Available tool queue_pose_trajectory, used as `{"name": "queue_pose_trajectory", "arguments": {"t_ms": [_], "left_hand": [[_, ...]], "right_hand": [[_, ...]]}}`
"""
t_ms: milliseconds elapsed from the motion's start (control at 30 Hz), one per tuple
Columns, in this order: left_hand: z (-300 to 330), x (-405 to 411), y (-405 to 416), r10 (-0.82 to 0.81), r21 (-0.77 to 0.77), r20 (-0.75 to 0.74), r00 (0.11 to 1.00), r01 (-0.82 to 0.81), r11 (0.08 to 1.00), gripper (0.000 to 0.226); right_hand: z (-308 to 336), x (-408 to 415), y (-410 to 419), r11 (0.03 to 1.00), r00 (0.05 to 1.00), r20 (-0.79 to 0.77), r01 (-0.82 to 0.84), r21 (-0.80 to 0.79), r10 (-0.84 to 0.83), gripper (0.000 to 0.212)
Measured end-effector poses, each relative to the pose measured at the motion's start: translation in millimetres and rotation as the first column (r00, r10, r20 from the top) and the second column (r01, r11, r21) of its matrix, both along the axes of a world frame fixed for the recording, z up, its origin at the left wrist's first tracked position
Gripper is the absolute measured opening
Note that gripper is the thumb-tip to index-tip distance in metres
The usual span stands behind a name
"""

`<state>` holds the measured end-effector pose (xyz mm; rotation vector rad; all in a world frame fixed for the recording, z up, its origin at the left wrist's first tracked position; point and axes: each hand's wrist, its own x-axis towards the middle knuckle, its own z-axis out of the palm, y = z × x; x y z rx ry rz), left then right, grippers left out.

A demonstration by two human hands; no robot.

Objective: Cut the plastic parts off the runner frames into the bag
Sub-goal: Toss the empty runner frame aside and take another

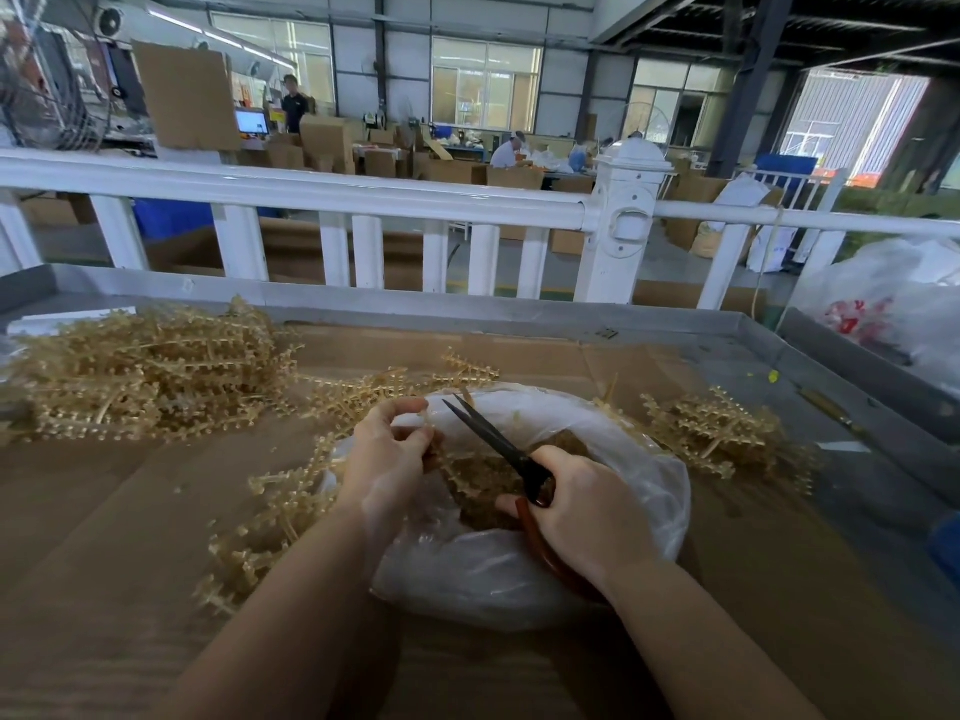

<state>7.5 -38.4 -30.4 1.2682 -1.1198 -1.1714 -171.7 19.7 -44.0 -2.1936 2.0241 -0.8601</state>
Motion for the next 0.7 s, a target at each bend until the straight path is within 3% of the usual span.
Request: {"name": "queue_pose_trajectory", "arguments": {"t_ms": [333,500,700], "left_hand": [[17,10,-5,0.088,0.024,-0.164,0.983,-0.085,0.996,0.022],[34,10,-9,0.132,0.171,-0.524,0.841,-0.048,0.984,0.022],[60,24,-15,0.189,0.141,-0.569,0.8,-0.132,0.981,0.027]], "right_hand": [[3,0,-2,0.993,0.999,0.034,0.007,-0.119,-0.003,0.027],[4,1,0,0.982,0.998,0.046,0.038,-0.187,-0.03,0.027],[4,-2,-5,0.976,0.993,0.045,0.117,-0.182,-0.11,0.024]]}}
